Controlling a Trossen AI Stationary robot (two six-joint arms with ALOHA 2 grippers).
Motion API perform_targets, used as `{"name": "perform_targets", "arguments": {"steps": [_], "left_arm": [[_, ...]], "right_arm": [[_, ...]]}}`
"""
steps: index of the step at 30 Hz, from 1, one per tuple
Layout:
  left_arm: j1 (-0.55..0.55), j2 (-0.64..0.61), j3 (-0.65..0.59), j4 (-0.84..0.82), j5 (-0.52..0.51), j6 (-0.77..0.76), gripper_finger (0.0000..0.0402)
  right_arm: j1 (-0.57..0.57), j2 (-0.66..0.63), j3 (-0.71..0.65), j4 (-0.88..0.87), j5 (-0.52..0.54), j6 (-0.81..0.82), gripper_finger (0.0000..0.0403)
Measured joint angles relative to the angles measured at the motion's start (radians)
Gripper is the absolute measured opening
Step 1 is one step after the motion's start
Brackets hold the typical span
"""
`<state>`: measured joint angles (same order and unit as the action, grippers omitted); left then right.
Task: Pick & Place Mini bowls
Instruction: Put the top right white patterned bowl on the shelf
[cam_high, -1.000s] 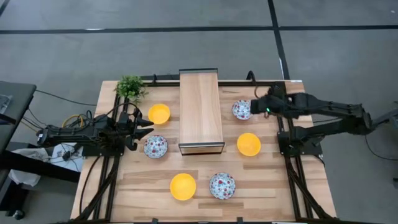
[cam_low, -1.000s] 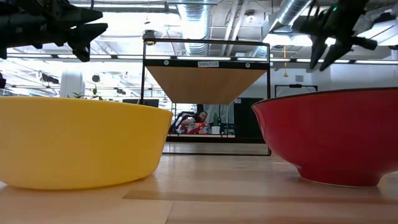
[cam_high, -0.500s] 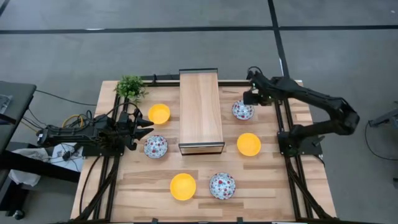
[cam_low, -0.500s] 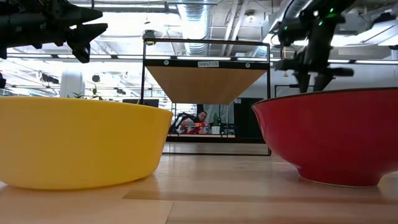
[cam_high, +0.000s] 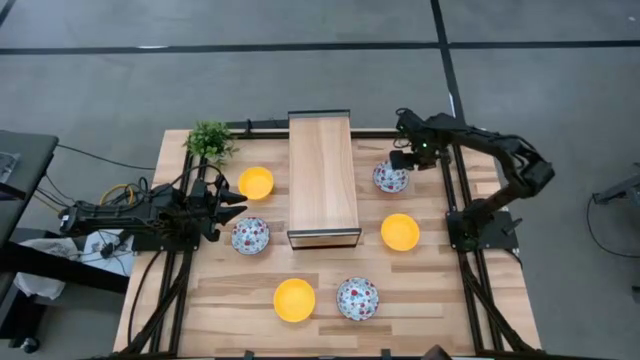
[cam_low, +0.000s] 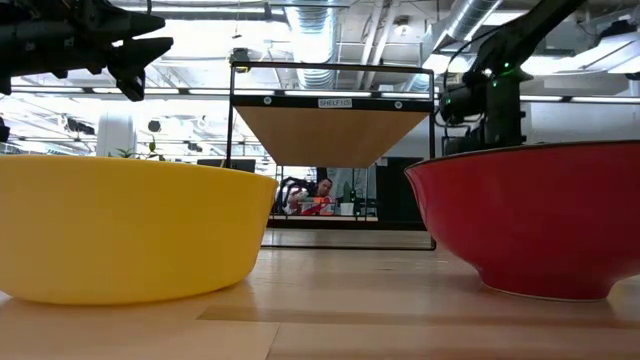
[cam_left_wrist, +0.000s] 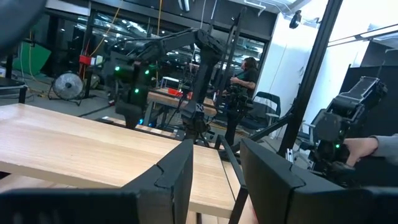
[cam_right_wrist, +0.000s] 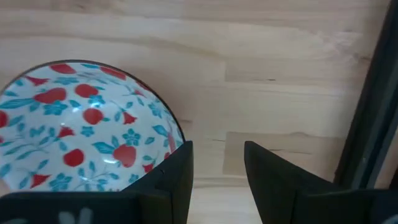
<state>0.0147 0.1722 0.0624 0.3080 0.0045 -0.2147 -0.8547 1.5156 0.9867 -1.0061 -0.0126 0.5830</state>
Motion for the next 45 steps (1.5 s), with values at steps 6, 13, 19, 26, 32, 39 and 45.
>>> {"name": "perform_targets", "arguments": {"steps": [6, 13, 19, 26, 32, 39, 45], "left_arm": [[0.000, 0.000, 0.000, 0.000, 0.000, 0.000, 0.0132], [0.000, 0.000, 0.000, 0.000, 0.000, 0.000, 0.0132], [0.000, 0.000, 0.000, 0.000, 0.000, -0.001, 0.0132], [0.000, 0.000, 0.000, 0.000, 0.000, 0.000, 0.0132], [0.000, 0.000, 0.000, 0.000, 0.000, 0.000, 0.0132], [0.000, 0.000, 0.000, 0.000, 0.000, -0.003, 0.0132], [0.000, 0.000, 0.000, 0.000, 0.000, -0.003, 0.0132]], "right_arm": [[0.019, 0.056, 0.000, 0.045, -0.010, -0.026, 0.0132], [0.024, 0.085, 0.000, 0.074, -0.024, -0.035, 0.0127], [0.023, 0.037, 0.000, 0.032, -0.052, -0.060, 0.0127], [0.034, -0.065, 0.000, 0.058, -0.069, -0.054, 0.0127], [0.083, -0.008, 0.000, 0.090, -0.115, -0.061, 0.0127], [0.094, 0.059, 0.000, 0.069, -0.082, -0.094, 0.0127], [0.094, 0.060, 0.000, 0.100, -0.085, -0.112, 0.0127]]}}
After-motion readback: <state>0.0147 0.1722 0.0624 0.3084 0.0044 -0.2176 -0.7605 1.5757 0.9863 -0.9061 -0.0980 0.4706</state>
